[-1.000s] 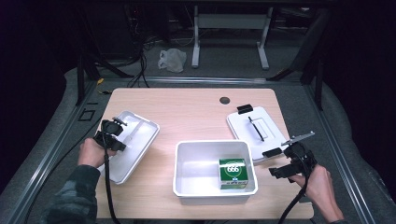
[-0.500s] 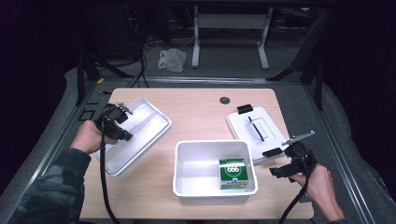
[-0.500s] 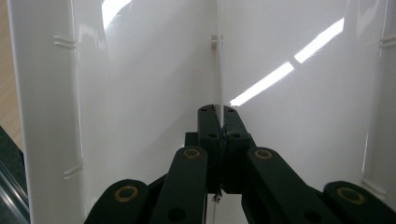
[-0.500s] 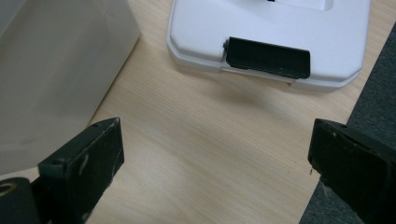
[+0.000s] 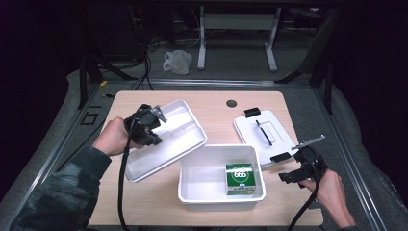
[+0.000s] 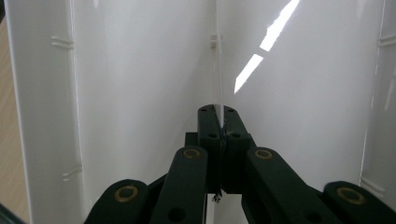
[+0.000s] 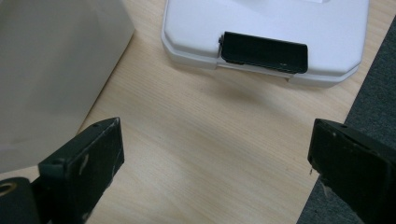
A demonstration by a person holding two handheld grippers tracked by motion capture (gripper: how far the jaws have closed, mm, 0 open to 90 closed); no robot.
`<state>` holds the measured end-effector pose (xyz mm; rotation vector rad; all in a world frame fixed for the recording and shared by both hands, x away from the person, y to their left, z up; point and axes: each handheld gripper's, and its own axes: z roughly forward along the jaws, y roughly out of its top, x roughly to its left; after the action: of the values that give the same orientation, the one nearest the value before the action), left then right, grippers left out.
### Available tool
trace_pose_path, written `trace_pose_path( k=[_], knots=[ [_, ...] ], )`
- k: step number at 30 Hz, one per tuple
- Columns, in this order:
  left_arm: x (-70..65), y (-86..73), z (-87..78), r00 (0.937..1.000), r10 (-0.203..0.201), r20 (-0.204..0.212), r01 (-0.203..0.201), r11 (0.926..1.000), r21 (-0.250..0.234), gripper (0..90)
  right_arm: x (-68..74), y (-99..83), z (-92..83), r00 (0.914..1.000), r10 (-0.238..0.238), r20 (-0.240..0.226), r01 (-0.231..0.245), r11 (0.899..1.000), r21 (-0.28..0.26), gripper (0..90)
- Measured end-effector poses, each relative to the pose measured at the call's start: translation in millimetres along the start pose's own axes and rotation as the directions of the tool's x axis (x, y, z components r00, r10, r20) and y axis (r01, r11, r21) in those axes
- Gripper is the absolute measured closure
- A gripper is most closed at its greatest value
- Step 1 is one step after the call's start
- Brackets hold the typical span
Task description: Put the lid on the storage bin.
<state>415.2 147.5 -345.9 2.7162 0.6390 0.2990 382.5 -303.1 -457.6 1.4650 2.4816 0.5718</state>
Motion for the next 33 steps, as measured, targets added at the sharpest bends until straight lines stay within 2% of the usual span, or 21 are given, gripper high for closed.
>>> trace_pose_path(
  k=[3,7,9,11,14,18,20,24,29,33],
  knots=[
    [-12.0,15.5,2.7,0.9983,0.057,0.015,-0.057,0.9983,0.008,89.0,-0.3,-0.5,-0.6,1.0000,0.003,0.001,-0.003,1.000,0.000,3.3],
    [-27.1,33.8,10.3,0.9919,0.122,0.036,-0.123,0.9923,0.018,89.0,-0.7,-0.4,-0.4,1.0000,0.002,0.007,-0.002,1.000,0.006,3.3],
    [-33.7,42.5,15.2,0.9861,0.161,0.044,-0.162,0.9863,0.032,89.0,-1.7,-0.7,0.9,1.0000,0.005,0.005,-0.005,1.000,0.012,3.3],
    [-40.3,50.5,19.9,0.9770,0.206,0.056,-0.208,0.9773,0.039,89.0,-1.7,-1.4,1.8,1.0000,0.007,0.006,-0.007,1.000,0.015,3.3],
    [-50.7,61.5,28.2,0.9682,0.240,0.072,-0.244,0.9684,0.053,89.0,-1.4,-1.6,2.3,1.0000,0.005,0.006,-0.005,1.000,0.020,3.3],
    [-66.2,77.2,38.6,0.9510,0.295,0.092,-0.301,0.9516,0.061,89.0,0.5,-0.7,2.2,1.0000,0.000,0.009,0.000,1.000,0.021,3.3],
    [-72.2,83.2,42.5,0.9443,0.312,0.106,-0.319,0.9463,0.056,89.0,0.7,-0.6,2.3,1.0000,-0.002,0.008,0.002,1.000,0.021,3.3],
    [-86.0,95.3,53.7,0.9260,0.358,0.120,-0.367,0.9277,0.067,89.0,-0.1,-1.6,2.5,1.0000,0.000,0.009,0.000,1.000,0.024,3.3],
    [-96.7,104.2,65.8,0.9136,0.380,0.144,-0.392,0.9182,0.061,89.0,0.5,-1.6,4.0,1.0000,-0.006,0.006,0.006,0.999,0.034,3.4],
    [-101.4,107.6,73.9,0.9116,0.381,0.154,-0.395,0.9164,0.067,89.0,1.0,-1.6,4.6,1.0000,-0.009,0.001,0.009,0.999,0.038,3.4]
  ],
)
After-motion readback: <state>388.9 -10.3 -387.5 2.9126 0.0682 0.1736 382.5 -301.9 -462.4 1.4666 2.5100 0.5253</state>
